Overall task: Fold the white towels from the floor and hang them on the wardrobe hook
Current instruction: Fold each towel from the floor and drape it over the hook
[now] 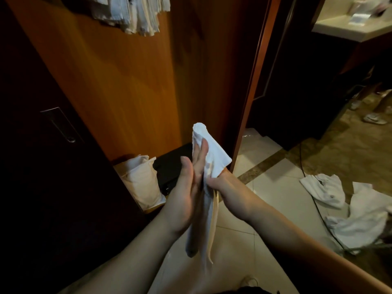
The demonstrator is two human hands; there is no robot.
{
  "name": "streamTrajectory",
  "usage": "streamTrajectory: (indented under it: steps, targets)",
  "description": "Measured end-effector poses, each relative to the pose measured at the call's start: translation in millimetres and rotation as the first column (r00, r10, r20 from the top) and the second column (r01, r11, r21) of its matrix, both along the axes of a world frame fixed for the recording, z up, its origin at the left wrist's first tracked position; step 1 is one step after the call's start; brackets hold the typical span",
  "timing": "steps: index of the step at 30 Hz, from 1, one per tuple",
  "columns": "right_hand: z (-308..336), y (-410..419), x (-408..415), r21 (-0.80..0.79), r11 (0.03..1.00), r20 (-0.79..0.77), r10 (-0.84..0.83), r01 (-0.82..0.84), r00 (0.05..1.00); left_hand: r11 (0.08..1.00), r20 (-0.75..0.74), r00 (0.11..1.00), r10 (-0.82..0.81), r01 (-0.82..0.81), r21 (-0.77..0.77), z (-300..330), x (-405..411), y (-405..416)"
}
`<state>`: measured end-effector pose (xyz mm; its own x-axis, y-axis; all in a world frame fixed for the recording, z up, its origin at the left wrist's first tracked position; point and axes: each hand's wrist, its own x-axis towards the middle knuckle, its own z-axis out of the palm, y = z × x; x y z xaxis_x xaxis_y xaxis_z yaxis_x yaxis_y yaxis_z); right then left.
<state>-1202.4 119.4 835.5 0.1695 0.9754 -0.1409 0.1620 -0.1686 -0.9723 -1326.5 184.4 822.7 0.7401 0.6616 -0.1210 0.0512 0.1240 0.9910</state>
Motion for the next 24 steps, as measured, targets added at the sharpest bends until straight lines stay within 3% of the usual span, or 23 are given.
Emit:
streamTrajectory:
  steps: [4, 7, 12, 14, 17, 21, 24]
  targets:
    - [-1, -1, 0, -0.020, 1.000, 0.304, 0.018, -0.012, 0.952, 0.996, -0.011, 0.996, -0.089, 0.090, 0.018, 10, 5, 6]
    - [-6, -1, -1, 0.071, 0.996, 0.378, -0.073, 0.049, 0.923, 0.987, -0.021, 0.987, -0.158, 0.159, 0.032, 19, 5, 9]
    - [-13, 2, 0, 0.271, 0.926, 0.138, -0.309, 0.264, 0.941, 0.971, -0.022, 0.985, -0.170, 0.171, 0.166, 23, 2, 20]
    - [-7, 5, 7, 0.292, 0.904, 0.017, -0.331, 0.312, 0.944, 0.963, 0.053, 0.999, -0.013, -0.002, 0.269, 24, 1, 25]
    - [11, 8, 24, 0.311, 0.892, -0.065, -0.325, 0.329, 0.943, 0.922, 0.131, 0.964, 0.230, -0.259, 0.288, 30, 4, 38]
    - [33, 16, 42, 0.287, 0.915, -0.049, -0.282, 0.284, 0.958, 0.989, 0.058, 0.994, 0.091, -0.097, 0.110, 47, 10, 61]
    - [49, 24, 49, 0.355, 0.912, -0.110, -0.178, 0.206, 0.978, 0.999, 0.129, 0.991, -0.029, 0.023, 0.049, 60, 14, 65]
